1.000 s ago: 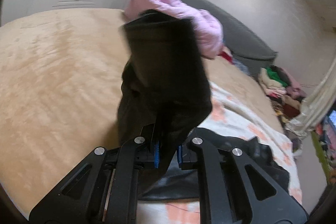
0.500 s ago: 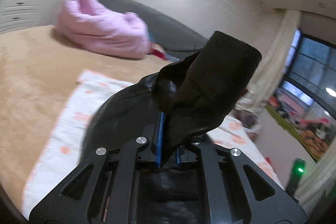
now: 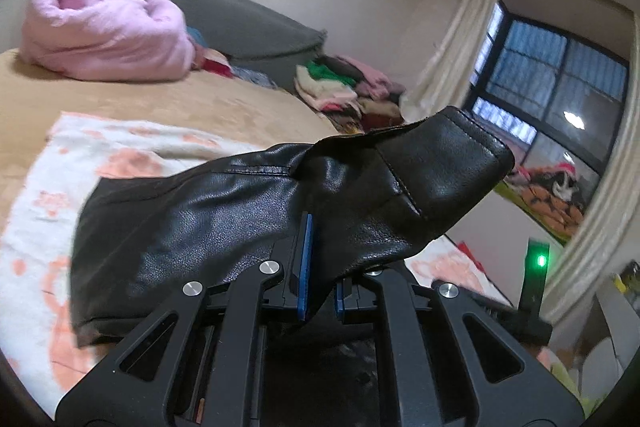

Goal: Fold large clothes
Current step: 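Carry the held sleeve with the left gripper across the jacket body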

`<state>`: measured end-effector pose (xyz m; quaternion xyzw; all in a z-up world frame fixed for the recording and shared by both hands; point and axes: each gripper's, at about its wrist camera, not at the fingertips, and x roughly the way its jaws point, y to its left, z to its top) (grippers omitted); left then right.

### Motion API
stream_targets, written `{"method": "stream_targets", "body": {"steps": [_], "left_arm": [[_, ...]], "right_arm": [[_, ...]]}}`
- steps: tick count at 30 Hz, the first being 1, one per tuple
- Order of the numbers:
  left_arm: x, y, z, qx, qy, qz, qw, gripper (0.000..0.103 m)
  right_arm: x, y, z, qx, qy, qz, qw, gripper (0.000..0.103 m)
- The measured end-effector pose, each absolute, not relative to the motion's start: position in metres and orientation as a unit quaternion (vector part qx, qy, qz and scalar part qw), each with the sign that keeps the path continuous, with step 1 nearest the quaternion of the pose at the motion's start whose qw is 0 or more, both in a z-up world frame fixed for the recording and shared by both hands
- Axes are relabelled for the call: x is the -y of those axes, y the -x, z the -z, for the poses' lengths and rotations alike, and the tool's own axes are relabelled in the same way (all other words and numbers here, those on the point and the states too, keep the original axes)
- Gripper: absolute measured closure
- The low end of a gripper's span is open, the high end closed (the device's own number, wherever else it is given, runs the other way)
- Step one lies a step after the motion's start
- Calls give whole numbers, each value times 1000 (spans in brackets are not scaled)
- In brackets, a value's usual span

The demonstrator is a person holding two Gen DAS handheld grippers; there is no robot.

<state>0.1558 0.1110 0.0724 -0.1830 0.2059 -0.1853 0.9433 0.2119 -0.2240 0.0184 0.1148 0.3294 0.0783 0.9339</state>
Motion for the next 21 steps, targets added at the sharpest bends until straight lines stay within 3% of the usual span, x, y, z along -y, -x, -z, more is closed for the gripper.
{"method": "stream_targets", "body": {"steps": [11, 21], "left_arm": [[-55, -189, 5, -323, 118, 223, 912, 99], [-37, -200, 40, -404, 54, 198, 892, 88]], "right_arm": [[260, -212, -10, -332, -148, -57, 930, 4], [239, -223, 11, -398, -217, -168, 875, 5]]}}
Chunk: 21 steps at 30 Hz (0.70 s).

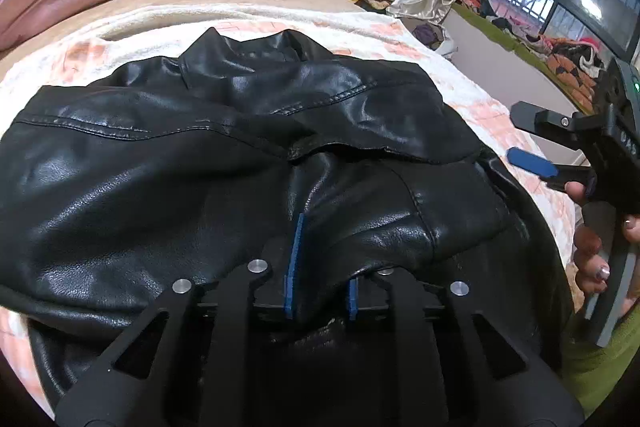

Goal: Fold large clothes
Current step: 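Carry the held sleeve with the left gripper across the jacket body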

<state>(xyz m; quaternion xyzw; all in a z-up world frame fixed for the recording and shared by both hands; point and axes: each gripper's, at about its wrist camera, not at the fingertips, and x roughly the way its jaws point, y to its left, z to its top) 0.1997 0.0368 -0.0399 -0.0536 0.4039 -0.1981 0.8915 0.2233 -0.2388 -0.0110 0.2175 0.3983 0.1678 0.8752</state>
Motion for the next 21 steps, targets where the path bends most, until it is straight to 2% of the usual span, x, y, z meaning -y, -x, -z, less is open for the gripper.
{"method": "stream_targets", "body": {"steps": [1, 2, 5, 10, 15, 16, 17, 19, 21], "left_arm": [[-37, -199, 40, -405, 54, 198, 891, 84], [-38, -197, 40, -405, 53, 198, 891, 78], [-35, -190, 41, -406, 39, 195, 892, 66], [-28, -187, 39, -403, 18, 191, 895, 59], [-28, -185, 36, -405, 19, 191, 894, 52], [-27, -185, 35, -404, 17, 191, 894, 51], [-27, -183, 33, -403, 18, 193, 894, 48], [-28, -182, 30, -400, 19, 195, 895, 42], [-32, -180, 25, -394, 26, 201, 896, 29]], "right_arm": [[232, -226, 15, -411, -226, -183, 864, 9], [226, -229, 19, -422, -239, -200, 851, 20], [211, -237, 34, -456, -292, -244, 804, 35], [197, -249, 49, -485, -352, -268, 754, 52], [188, -255, 47, -480, -339, -248, 770, 59], [188, -256, 48, -478, -335, -247, 774, 67], [184, -257, 45, -474, -323, -245, 782, 79], [182, -258, 40, -465, -309, -252, 791, 84], [176, -258, 25, -447, -278, -258, 810, 85]]}}
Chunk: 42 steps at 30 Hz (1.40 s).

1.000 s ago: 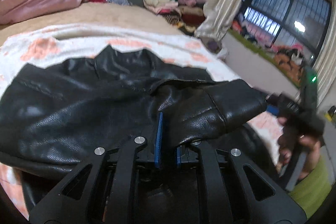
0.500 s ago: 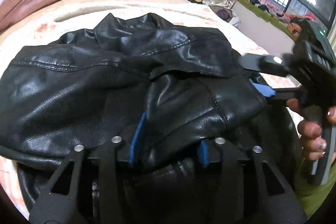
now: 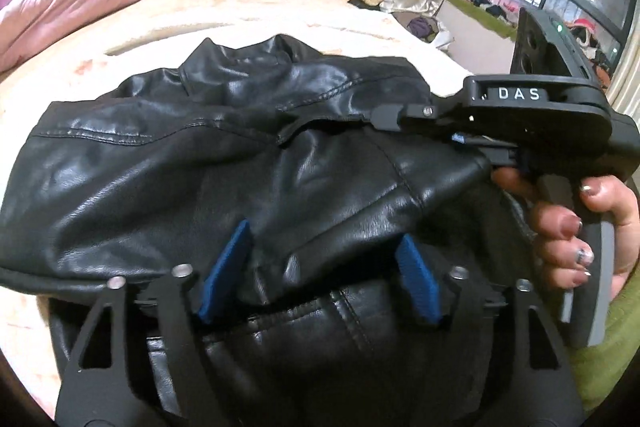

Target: Fold large clothes

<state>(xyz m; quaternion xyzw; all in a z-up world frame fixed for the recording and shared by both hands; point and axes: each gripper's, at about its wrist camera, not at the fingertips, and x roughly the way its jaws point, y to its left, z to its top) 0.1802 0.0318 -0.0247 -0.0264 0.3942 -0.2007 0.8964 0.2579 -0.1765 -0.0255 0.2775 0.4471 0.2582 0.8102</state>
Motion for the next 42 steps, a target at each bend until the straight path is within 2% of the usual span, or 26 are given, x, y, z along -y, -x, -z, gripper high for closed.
{"method": "stream_targets", "body": {"steps": [1, 3, 8, 11, 16, 23, 28, 34, 36, 38, 42], "left_arm": [[-34, -180, 23, -391, 30, 206, 896, 26], [-38, -179, 19, -387, 40, 208, 898, 17], [-52, -173, 2, -356, 64, 226, 905, 10], [-62, -169, -8, -334, 70, 228, 912, 10], [-116, -173, -25, -302, 139, 202, 921, 10], [-210, -190, -20, -306, 233, 66, 921, 10], [-210, -204, -12, -312, 248, 66, 915, 11], [-178, -221, -1, -334, 202, 111, 914, 43], [-170, -227, 9, -353, 190, 125, 908, 59], [-166, -232, 17, -372, 186, 127, 901, 64], [-159, -239, 33, -400, 179, 131, 889, 64]], "right_arm": [[172, -258, 14, -435, -257, -267, 820, 91], [164, -259, 0, -423, -230, -274, 832, 95], [146, -265, -41, -387, -145, -287, 864, 96], [142, -262, -68, -350, -102, -295, 883, 96], [148, -258, -106, -295, -46, -291, 909, 96], [168, -275, -115, -281, -16, -264, 922, 96], [189, -284, -111, -278, -21, -246, 928, 96], [198, -278, -97, -283, -17, -240, 929, 96], [199, -278, -92, -288, -15, -237, 928, 96], [201, -280, -86, -296, -14, -231, 927, 96], [206, -281, -78, -303, -20, -228, 925, 96]]}}
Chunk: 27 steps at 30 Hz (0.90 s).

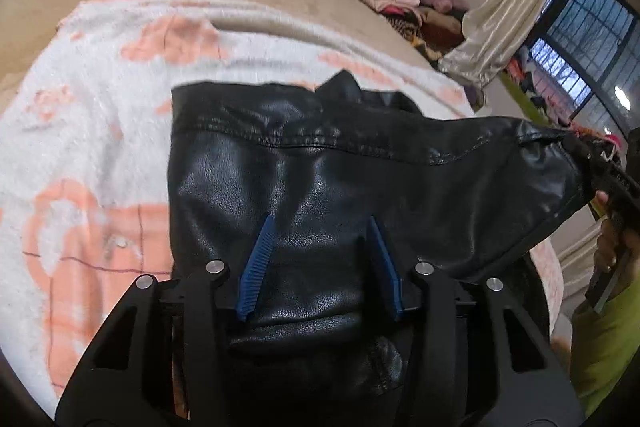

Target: Fold large clothes

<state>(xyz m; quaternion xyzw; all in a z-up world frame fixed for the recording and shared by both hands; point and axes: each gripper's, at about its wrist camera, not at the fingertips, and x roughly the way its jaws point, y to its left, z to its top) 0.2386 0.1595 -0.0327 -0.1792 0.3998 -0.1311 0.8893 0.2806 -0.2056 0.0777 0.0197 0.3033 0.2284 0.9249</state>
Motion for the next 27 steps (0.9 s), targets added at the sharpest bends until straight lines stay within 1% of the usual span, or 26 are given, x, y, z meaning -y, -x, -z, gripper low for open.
{"method": "stream_targets", "body": {"steps": [5, 10, 15, 16, 18, 19, 20, 22, 26, 27], "left_arm": [[-152, -242, 44, -420, 158, 119, 886, 64], [-143, -243, 48, -423, 126, 105, 891, 63], [-146, -244, 49, -424, 129, 105, 891, 63], [-146, -244, 49, -424, 130, 105, 890, 63], [-147, -244, 49, -423, 133, 104, 890, 63], [-147, -244, 48, -423, 135, 103, 890, 63], [-147, -243, 49, -423, 136, 103, 890, 63], [-147, -242, 48, -423, 133, 101, 891, 63], [-146, -241, 47, -423, 131, 99, 891, 63], [-146, -241, 47, -424, 133, 99, 891, 63]], "right_arm": [[203, -285, -64, -319, -9, -221, 922, 96], [205, -292, -48, -338, -10, -207, 918, 96], [211, -299, -33, -365, -13, -190, 911, 95], [213, -301, -29, -373, -16, -189, 908, 93], [213, -303, -22, -394, -12, -182, 901, 82], [213, -304, -18, -405, -6, -172, 898, 72], [216, -304, -13, -418, -4, -161, 894, 71], [224, -302, -11, -419, -20, -148, 896, 70], [239, -290, -18, -384, -40, -98, 917, 53], [237, -288, -21, -376, -39, -94, 921, 53]]}}
